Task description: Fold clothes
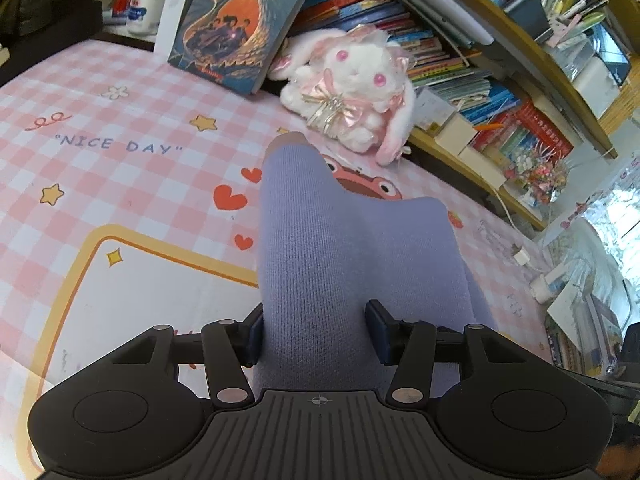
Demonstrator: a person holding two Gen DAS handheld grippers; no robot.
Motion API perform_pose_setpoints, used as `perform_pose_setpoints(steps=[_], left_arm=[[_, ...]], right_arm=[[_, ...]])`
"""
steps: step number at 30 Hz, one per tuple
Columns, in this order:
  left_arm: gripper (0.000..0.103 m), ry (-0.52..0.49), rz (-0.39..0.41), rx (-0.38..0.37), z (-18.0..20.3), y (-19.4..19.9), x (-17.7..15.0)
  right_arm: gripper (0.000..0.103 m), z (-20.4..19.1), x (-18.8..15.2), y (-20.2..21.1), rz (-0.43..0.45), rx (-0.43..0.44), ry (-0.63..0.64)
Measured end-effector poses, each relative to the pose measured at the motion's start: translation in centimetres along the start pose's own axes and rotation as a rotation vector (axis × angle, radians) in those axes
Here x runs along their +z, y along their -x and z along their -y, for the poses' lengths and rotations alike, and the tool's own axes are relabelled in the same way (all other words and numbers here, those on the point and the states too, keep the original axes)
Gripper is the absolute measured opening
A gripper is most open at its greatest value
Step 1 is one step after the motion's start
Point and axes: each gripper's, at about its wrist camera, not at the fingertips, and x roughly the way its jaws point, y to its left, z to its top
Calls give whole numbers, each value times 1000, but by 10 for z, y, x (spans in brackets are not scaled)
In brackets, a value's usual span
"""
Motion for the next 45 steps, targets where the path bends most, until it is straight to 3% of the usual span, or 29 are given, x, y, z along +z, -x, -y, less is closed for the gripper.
perform_pose_setpoints(steps=[29,37,45], left_arm=[[50,-85,-28,-68,42,-11,0],[50,-83,-52,-105,24,-15,5],[50,-72,-60,-137,-20,-10,26]], right_arm=[[29,25,-5,39,75,-49,-57],[29,14,-7,32,76,-92,-69],[29,-22,-7,7,74,-128,-58]])
